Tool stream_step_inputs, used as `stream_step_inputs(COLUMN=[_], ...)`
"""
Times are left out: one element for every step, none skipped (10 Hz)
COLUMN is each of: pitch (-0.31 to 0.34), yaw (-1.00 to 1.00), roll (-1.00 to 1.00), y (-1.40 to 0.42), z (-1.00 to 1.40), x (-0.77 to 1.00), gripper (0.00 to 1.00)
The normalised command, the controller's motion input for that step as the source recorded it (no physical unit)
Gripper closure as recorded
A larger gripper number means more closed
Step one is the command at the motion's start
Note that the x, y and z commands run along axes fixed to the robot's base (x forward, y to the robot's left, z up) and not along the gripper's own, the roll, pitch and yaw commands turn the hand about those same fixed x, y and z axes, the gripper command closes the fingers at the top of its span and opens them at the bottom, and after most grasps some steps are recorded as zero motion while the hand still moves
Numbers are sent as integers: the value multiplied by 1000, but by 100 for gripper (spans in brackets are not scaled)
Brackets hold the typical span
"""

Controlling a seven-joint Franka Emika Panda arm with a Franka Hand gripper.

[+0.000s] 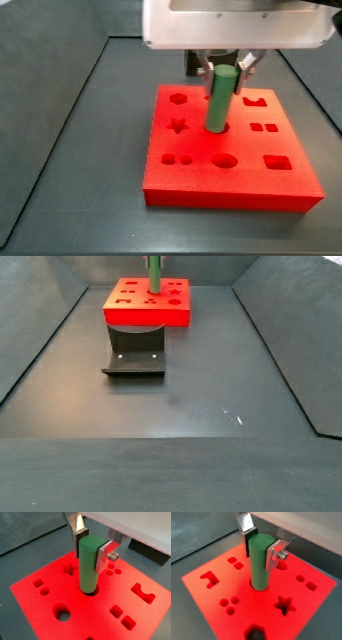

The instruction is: Insert the round object.

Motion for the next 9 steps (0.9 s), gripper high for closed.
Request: stream_step_inputs(pitch=[0,0,21,0,0,0,0,-9,-3], yaw=[0,0,0,0,0,-14,-57,0,0], roll=[0,47,0,0,0,0,16,14,61], y=[-11,0,43,69,0,0,0,-43,-37], z=[0,-37,0,0,-14,-80,-117,-100,-129], x=[69,374,471,31,-37,-111,-231,-120,0], gripper=[100,100,100,100,100,100,100,100,100])
